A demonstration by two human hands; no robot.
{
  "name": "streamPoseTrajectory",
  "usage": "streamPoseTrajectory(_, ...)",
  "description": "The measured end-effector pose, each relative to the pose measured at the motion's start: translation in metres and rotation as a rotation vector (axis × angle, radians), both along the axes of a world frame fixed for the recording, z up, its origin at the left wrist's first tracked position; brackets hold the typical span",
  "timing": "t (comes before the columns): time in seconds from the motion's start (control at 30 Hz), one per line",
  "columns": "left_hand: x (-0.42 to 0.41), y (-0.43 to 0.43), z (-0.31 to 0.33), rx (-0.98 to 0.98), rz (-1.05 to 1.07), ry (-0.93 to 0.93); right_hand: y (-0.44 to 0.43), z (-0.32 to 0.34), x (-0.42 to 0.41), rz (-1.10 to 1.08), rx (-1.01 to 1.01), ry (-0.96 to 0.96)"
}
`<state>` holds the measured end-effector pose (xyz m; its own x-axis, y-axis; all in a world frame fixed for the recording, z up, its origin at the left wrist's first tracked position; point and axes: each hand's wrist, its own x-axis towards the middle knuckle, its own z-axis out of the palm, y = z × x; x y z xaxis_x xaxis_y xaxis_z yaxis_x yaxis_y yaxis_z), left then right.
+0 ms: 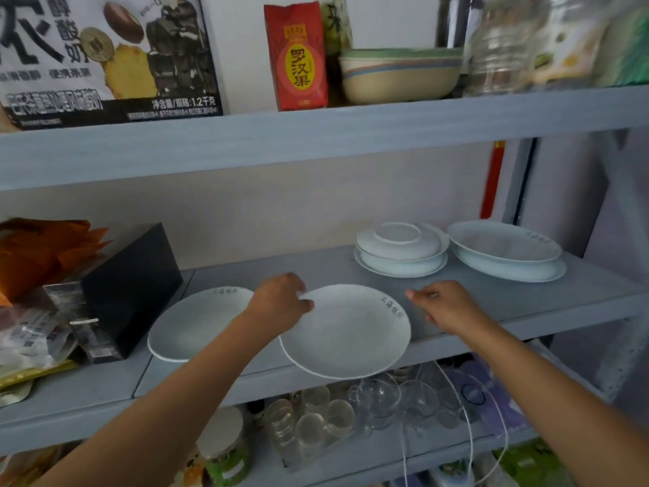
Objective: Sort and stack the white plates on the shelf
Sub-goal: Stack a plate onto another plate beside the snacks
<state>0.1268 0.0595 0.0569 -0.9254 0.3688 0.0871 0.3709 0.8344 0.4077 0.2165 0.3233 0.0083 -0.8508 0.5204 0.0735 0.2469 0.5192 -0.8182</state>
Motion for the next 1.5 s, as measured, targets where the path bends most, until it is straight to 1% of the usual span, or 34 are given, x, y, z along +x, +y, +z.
streamPoseTrajectory(0.13,-0.011,0.047,0.024,0.051,-0.118,0.093,0.013,0.025,-0.021,0.025,0.077,0.032)
streamPoseTrajectory(0.27,-0.028,0.098,0.041,0.042,-0.256,0.224,0.025,0.043,-0.047,-0.023,0.157,0.107)
streamPoseTrajectory(0.3,-0.033,0.106,0.041,0.043,-0.302,0.236,0.028,0.047,-0.053,-0.029,0.193,0.104)
streamPoseTrajectory(0.37,-0.044,0.118,0.036,0.072,-0.387,0.196,0.032,0.050,-0.064,-0.026,0.256,0.074)
streamPoseTrajectory(0.4,-0.049,0.123,0.031,0.093,-0.409,0.176,0.034,0.051,-0.067,-0.015,0.270,0.062)
streamPoseTrajectory(0.47,-0.058,0.135,0.024,0.111,-0.432,0.195,0.039,0.054,-0.073,0.012,0.290,0.047)
streamPoseTrajectory(0.6,-0.081,0.161,0.016,0.001,-0.437,0.275,0.056,0.058,-0.097,0.034,0.402,0.028)
streamPoseTrajectory(0.73,-0.109,0.177,0.014,-0.126,-0.408,0.301,0.067,0.056,-0.119,0.062,0.578,-0.063)
streamPoseTrajectory(0.8,-0.109,0.178,0.010,-0.189,-0.413,0.303,0.066,0.054,-0.118,0.094,0.610,-0.103)
streamPoseTrajectory(0.87,-0.112,0.177,0.003,-0.201,-0.402,0.274,0.067,0.048,-0.119,0.112,0.540,-0.112)
streamPoseTrajectory(0.9,-0.114,0.177,-0.001,-0.173,-0.380,0.238,0.068,0.045,-0.120,0.107,0.508,-0.111)
streamPoseTrajectory(1.03,-0.121,0.180,-0.007,0.060,-0.189,0.001,0.075,0.038,-0.129,0.072,0.485,-0.136)
streamPoseTrajectory(1.1,-0.127,0.182,-0.010,0.068,-0.105,-0.038,0.081,0.035,-0.138,0.076,0.493,-0.155)
streamPoseTrajectory(1.23,-0.138,0.183,-0.021,0.047,-0.124,-0.010,0.082,0.032,-0.152,0.112,0.580,-0.263)
streamPoseTrajectory(1.3,-0.142,0.185,-0.022,0.084,-0.108,-0.048,0.078,0.028,-0.158,0.128,0.562,-0.316)
streamPoseTrajectory(1.37,-0.145,0.186,-0.022,0.153,-0.080,-0.117,0.075,0.024,-0.162,0.155,0.551,-0.353)
streamPoseTrajectory(1.5,-0.154,0.188,-0.031,0.399,-0.095,-0.284,0.072,0.021,-0.168,0.237,0.581,-0.290)
